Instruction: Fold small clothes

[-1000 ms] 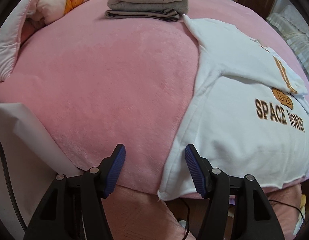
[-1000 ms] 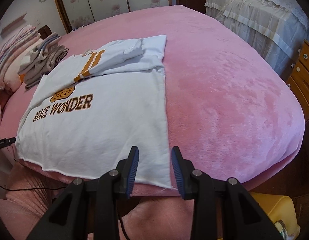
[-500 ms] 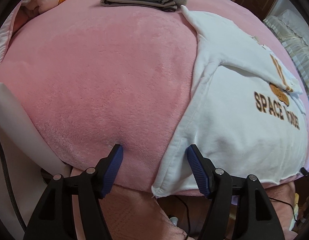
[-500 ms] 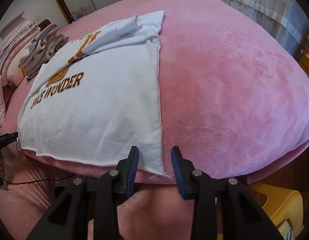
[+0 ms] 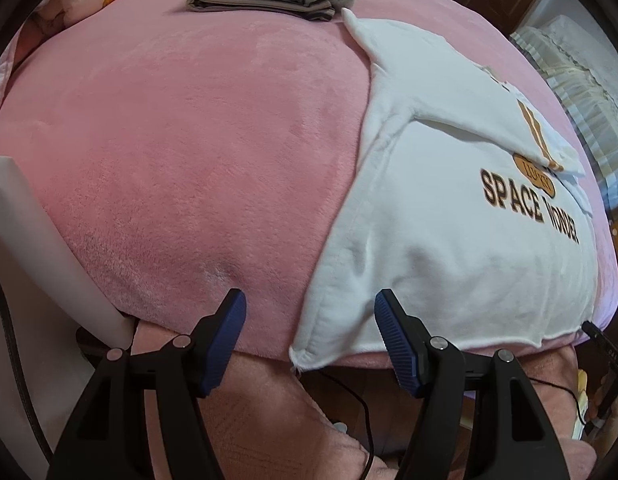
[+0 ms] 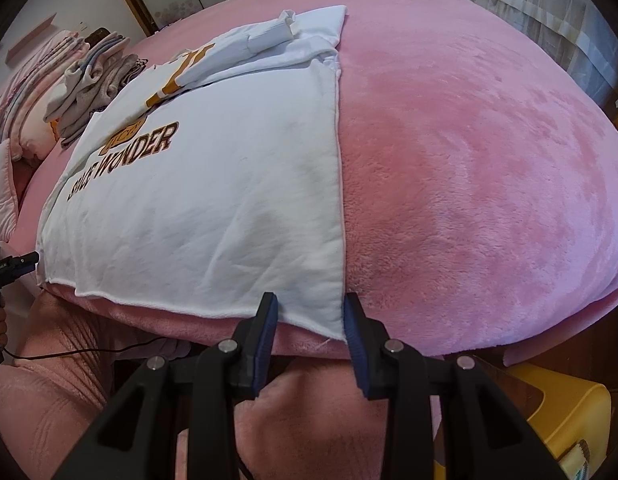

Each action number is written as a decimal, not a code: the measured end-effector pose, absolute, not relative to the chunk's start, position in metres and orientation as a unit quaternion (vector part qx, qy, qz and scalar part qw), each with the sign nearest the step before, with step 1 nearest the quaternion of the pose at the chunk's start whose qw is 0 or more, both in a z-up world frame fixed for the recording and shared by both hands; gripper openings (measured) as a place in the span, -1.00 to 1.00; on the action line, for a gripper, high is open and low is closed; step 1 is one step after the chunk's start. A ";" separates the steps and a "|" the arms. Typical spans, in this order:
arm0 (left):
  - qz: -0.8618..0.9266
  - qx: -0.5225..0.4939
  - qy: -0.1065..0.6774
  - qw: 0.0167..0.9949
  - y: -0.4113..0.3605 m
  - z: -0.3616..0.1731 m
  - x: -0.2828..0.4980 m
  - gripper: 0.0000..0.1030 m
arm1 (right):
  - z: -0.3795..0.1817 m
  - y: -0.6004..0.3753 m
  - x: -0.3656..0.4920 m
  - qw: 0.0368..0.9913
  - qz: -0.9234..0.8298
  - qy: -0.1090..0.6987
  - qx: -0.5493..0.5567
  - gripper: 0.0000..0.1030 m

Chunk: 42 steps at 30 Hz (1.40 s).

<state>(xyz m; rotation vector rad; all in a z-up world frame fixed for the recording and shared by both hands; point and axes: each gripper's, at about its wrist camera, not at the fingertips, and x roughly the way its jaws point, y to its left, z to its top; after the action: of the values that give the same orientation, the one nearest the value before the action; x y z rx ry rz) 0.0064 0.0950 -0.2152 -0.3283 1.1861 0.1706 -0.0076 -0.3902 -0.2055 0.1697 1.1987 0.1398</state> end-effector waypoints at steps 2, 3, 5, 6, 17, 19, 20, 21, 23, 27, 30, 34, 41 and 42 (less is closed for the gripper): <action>0.076 -0.146 0.562 0.811 0.093 -0.216 0.002 0.27 | -0.205 -0.389 -0.007 0.820 0.066 0.563 0.079 -0.34; 0.075 -0.142 0.566 0.808 0.092 -0.217 0.002 0.27 | -0.205 -0.389 -0.007 0.820 0.066 0.564 0.079 -0.34; 0.072 -0.136 0.577 0.802 0.090 -0.222 0.002 0.27 | -0.206 -0.389 -0.007 0.818 0.067 0.565 0.080 -0.34; 0.070 -0.132 0.585 0.797 0.089 -0.227 0.002 0.27 | -0.206 -0.388 -0.007 0.818 0.068 0.566 0.080 -0.34; 0.059 -0.113 0.610 0.782 0.085 -0.242 0.005 -0.12 | -0.214 -0.384 -0.003 0.812 0.067 0.573 0.085 -0.35; 0.052 -0.104 0.611 0.783 0.076 -0.240 0.012 -0.70 | -0.214 -0.382 -0.002 0.811 0.069 0.575 0.082 -0.65; 0.042 -0.103 0.613 0.782 0.073 -0.238 0.013 -0.86 | -0.214 -0.380 -0.001 0.811 0.071 0.576 0.079 -0.75; 0.040 -0.096 0.613 0.784 0.070 -0.236 0.013 -0.87 | -0.213 -0.380 -0.001 0.809 0.078 0.576 0.084 -0.86; 0.036 -0.082 0.615 0.783 0.065 -0.234 0.014 -0.87 | -0.210 -0.380 0.000 0.809 0.082 0.575 0.089 -0.87; 0.019 -0.120 0.608 0.785 0.076 -0.220 0.014 -0.88 | -0.199 -0.388 -0.003 0.811 0.096 0.566 0.111 -0.88; 0.010 -0.178 0.591 0.787 0.098 -0.208 0.010 -0.88 | -0.184 -0.398 -0.005 0.818 0.105 0.550 0.131 -0.88; -0.004 -0.255 0.563 0.786 0.117 -0.194 0.007 -0.89 | -0.166 -0.404 -0.006 0.826 0.118 0.530 0.152 -0.88; -0.057 -0.360 0.498 0.786 0.134 -0.160 0.007 -0.89 | -0.134 -0.415 0.000 0.832 0.156 0.483 0.225 -0.88; -0.063 -0.377 0.484 0.787 0.136 -0.153 0.009 -0.89 | -0.129 -0.415 0.003 0.832 0.161 0.475 0.236 -0.88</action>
<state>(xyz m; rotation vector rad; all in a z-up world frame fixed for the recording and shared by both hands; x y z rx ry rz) 0.0086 0.1357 -0.1529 -0.8122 1.0438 -0.1356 0.0033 -0.4155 -0.1290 0.5008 1.0073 0.3417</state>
